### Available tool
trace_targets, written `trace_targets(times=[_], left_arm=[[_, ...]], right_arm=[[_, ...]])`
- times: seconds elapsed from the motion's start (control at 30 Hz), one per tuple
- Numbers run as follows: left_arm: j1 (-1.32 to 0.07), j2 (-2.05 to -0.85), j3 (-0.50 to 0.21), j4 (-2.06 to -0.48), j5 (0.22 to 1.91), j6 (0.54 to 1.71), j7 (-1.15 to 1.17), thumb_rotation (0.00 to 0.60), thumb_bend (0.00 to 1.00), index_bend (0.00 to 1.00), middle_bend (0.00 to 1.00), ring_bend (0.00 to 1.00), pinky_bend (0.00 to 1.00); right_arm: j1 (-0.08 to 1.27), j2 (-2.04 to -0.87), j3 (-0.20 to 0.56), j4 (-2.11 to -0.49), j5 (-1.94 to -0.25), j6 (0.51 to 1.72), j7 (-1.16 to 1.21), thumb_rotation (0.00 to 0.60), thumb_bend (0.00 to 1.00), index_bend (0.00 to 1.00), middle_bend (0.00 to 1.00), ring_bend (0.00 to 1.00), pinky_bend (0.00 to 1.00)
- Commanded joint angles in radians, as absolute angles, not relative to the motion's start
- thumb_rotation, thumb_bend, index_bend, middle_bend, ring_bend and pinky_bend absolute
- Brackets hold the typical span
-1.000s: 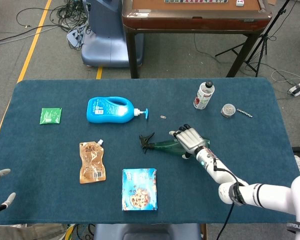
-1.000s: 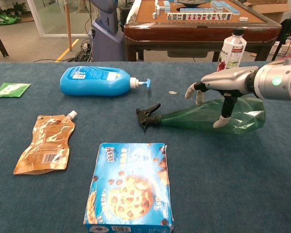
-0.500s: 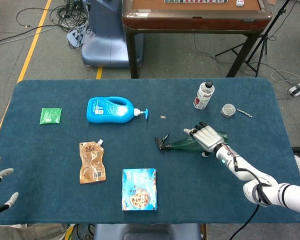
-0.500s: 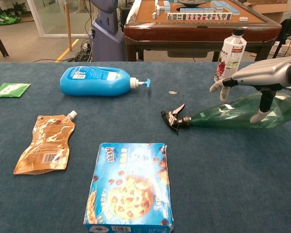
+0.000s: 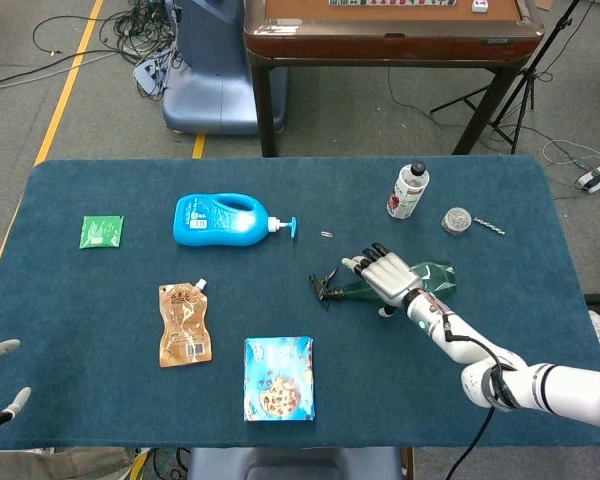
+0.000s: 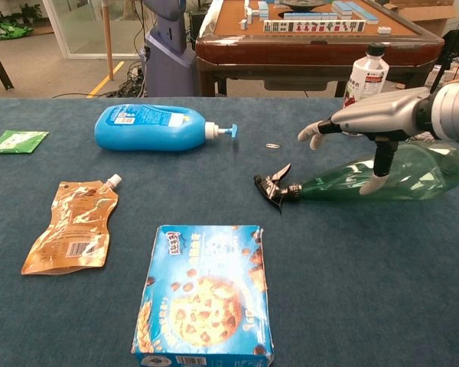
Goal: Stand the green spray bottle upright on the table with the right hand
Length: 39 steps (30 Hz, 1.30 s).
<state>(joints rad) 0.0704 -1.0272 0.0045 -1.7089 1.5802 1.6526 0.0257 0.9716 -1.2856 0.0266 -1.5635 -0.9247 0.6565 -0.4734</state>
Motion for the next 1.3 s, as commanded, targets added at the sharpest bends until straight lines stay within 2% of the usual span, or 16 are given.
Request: trace_targets(times=[0.03, 0.4, 1.0, 1.3], left_arm=[[0.074, -1.028, 0.005, -1.702, 1.576, 1.655, 0.019, 0.6, 0.26, 0.27, 0.02, 0.05, 0.03], [0.081, -1.033, 0.004, -1.672, 1.569, 1.658, -0.015, 0.6, 0.26, 0.27, 0.02, 0.05, 0.03], [0.078, -1.04, 0.001, -1.655, 1.565, 1.648, -0.029, 0.6, 0.25, 0.27, 0.02, 0.05, 0.03], [0.081, -1.039, 0.002, -1.649, 1.562, 1.65, -0.035, 0.6, 0.26, 0.27, 0.02, 0.05, 0.03]], right_arm=[[1.028, -1.347, 0.006, -1.546, -0.814, 0.692, -0.589, 0.6, 0.08, 0.14, 0.17, 0.05, 0.04], [1.092, -1.457, -0.049, -1.49, -0.639, 0.793, -0.777, 0.6, 0.11, 0.27, 0.19, 0.05, 0.04], [1.094, -1.535, -0.076, -1.404, -0.596, 0.818, -0.837, 0.6, 0.16, 0.37, 0.24, 0.06, 0.04], [1.08, -1.555, -0.046, -1.388, -0.647, 0.838, -0.804, 0.6, 0.29, 0.55, 0.34, 0.13, 0.05]])
